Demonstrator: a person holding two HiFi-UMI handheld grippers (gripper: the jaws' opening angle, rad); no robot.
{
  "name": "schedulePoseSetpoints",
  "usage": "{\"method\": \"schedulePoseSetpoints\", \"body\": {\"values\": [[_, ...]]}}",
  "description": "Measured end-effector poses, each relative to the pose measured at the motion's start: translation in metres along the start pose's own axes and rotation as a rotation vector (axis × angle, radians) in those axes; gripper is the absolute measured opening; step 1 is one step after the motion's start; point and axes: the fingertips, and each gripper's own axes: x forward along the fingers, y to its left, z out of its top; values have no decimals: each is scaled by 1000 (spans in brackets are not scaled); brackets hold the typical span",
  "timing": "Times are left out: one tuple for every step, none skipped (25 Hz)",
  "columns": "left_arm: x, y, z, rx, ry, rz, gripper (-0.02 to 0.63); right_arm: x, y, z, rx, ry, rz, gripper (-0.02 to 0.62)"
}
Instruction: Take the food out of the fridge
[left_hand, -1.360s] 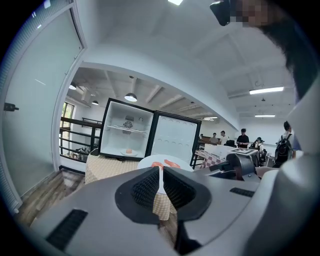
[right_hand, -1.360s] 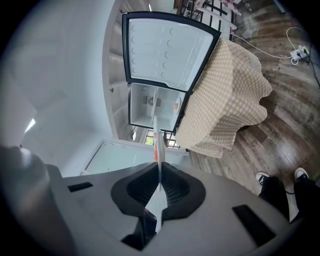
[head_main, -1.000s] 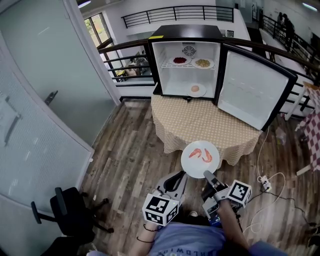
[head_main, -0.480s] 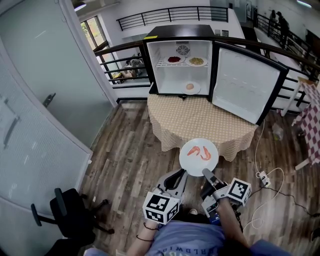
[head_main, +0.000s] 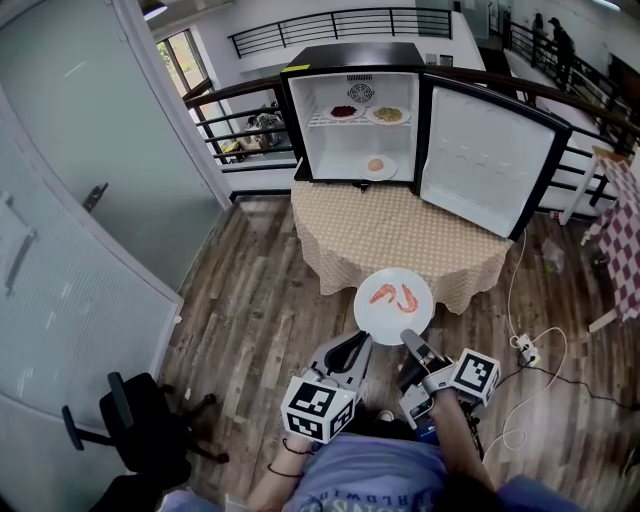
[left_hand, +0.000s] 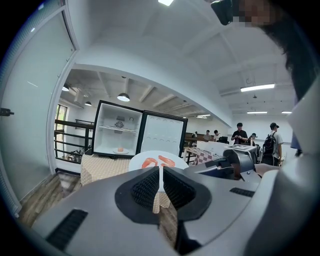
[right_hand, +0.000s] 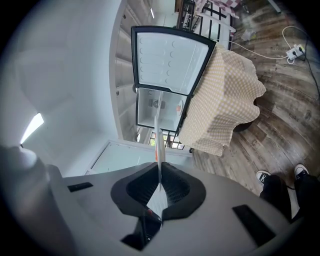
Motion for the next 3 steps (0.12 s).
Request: {"method": "schedulePoseSetpoints", "body": {"values": [[0,1,1,2,0,1,20,0,1,1,2,-6,3,26],[-1,2,1,3,-1,2,20,0,2,3,3,-12,7,26],[-2,3,2,5,-1,3,20,0,3,5,4,-18,12,26]]}}
